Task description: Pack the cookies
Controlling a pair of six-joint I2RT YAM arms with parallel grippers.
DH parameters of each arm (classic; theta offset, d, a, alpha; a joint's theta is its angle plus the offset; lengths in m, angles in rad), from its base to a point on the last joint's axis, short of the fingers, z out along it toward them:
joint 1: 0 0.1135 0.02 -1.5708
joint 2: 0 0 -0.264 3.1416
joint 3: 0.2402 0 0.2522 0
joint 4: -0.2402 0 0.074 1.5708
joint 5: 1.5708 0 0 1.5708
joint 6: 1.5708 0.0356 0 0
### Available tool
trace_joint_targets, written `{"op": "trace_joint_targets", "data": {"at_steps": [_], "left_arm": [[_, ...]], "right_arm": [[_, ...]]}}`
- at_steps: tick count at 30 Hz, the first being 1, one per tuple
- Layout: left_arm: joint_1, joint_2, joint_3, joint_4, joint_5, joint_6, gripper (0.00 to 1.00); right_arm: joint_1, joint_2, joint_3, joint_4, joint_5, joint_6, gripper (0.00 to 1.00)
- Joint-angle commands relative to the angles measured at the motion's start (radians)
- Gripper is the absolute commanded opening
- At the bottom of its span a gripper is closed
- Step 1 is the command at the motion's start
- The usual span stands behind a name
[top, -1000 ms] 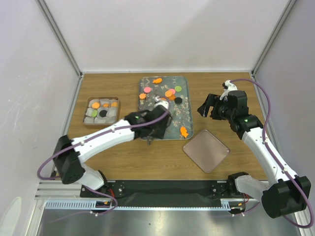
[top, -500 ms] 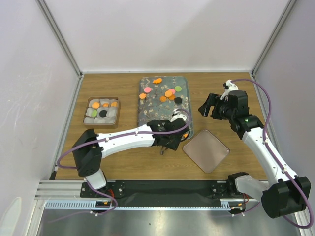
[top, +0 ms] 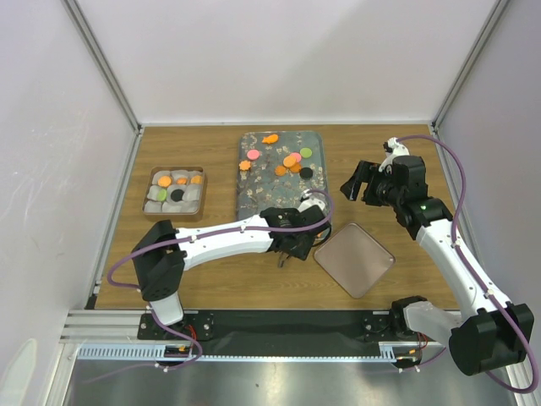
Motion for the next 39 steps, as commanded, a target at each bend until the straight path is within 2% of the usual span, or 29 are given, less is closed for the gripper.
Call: {"op": "trace_joint_targets", "data": {"at_steps": [1,11,22,28,39], "left_arm": [[-0.008,0.001,0.038,-0.007,-0.049,-0.020,0.53],[-0.018,0.027,0.060,0.000,-0.025,0.000,0.48],[-0.015,0.033,0.075,-0.049,-0.110,0.011,0.43],[0.037,0.004,0.072,-0.064,-0.135,0.035,0.35],[0.181,-0.120,0.000,-0.046,-0.138,0.094,0.34]], "right_arm": [[-0.001,-0.023,0.012,0.010,-0.015,-0.013,0.83],[0.000,-0.020,0.012,0.010,-0.017,-0.014,0.83],[0.002,-0.020,0.012,0.010,-0.020,-0.016,0.83],[0.002,-0.023,0.014,0.007,-0.018,-0.016,0.83],[0.002,-0.022,0.014,0.010,-0.020,-0.016,0.83]]}}
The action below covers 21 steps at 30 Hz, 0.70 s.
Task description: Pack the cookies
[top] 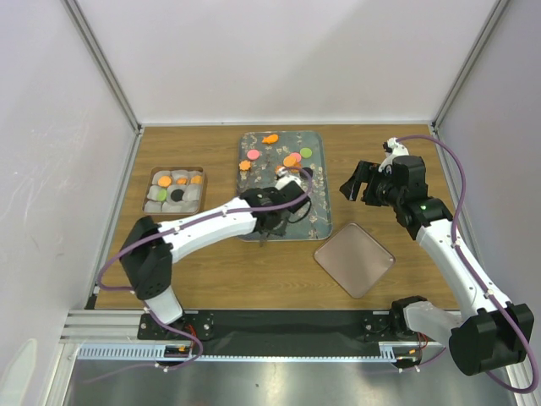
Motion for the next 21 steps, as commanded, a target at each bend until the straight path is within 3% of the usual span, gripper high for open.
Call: {"op": "trace_joint_targets", "data": {"at_steps": [1,11,21], "left_arm": [[0.055,-0.095,-0.030,0.022,-0.027,0.038,0.33],[0.272,-0.277,-0.102,0.033,0.008,0.103,0.34],[0.613,-0.446,-0.231,0.065,0.079,0.169,0.36]], "right_arm": [[0.002,-0.022,0.014,0.009,-0.010,-0.016,0.83],[0.002,-0.016,0.014,0.012,-0.017,-0.013,0.83],[0.003,-0.017,0.012,0.020,-0.028,-0.010,0.83]]}}
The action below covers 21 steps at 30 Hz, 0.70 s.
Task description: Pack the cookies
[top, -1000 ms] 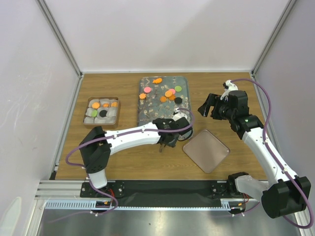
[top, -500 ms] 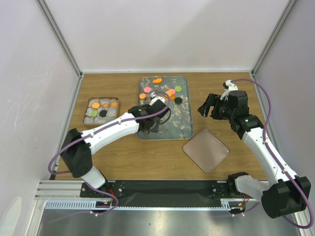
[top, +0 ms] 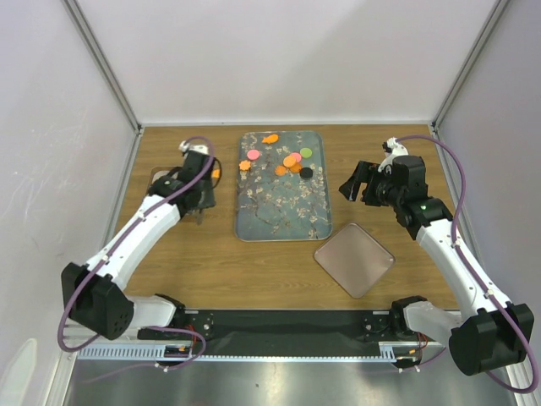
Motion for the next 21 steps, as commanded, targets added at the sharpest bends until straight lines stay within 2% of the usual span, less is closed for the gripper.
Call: {"op": "trace_joint_targets", "data": {"at_steps": [1,9,21], "left_arm": [[0.106,-0.058,-0.049,0.039,0.033,0.053,0.36],[0.280,-0.094,-0.098,0.071,0.058,0.102,0.37],[0.294,-0.037,-0.124,0.101,0.041,0.115,0.36]], "right_arm": [[0.004,-0.017,0.011,0.019,-0.013,-0.010,0.83],[0.009,-0.016,0.011,0.022,-0.019,-0.010,0.83],[0.012,-0.017,0.011,0.017,-0.011,-0.011,0.83]]}}
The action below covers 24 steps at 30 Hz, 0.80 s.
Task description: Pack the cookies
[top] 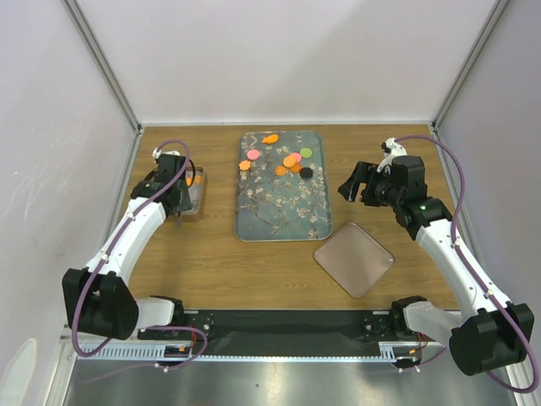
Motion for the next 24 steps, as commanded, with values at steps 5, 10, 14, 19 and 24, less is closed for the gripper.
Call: {"op": "trace_joint_targets", "data": {"at_steps": [5,10,14,19,24], "left_arm": [[0.004,0.008,-0.024,0.053,0.004,0.028,0.36],[-0.006,0.031,-0.042,0.063,0.024,0.031,0.36],[-0.024,0.045,-0.046,0.057,0.009,0.036,0.36],[-0.039,0.048,-0.049,0.055,0.004,0.037,0.36],[-0.059,0.063,-0.047,0.050,-0.017,0.039,0.36]], "right_arm": [[0.004,-0.019,0.012,0.017,-0.003,-0.011,0.83],[0.004,-0.020,0.011,0.016,-0.001,-0.013,0.83],[0.004,-0.019,0.012,0.016,-0.001,-0.013,0.84],[0.004,-0.022,0.012,0.014,0.000,-0.013,0.83],[0.004,-0.022,0.012,0.014,0.000,-0.014,0.84]]}}
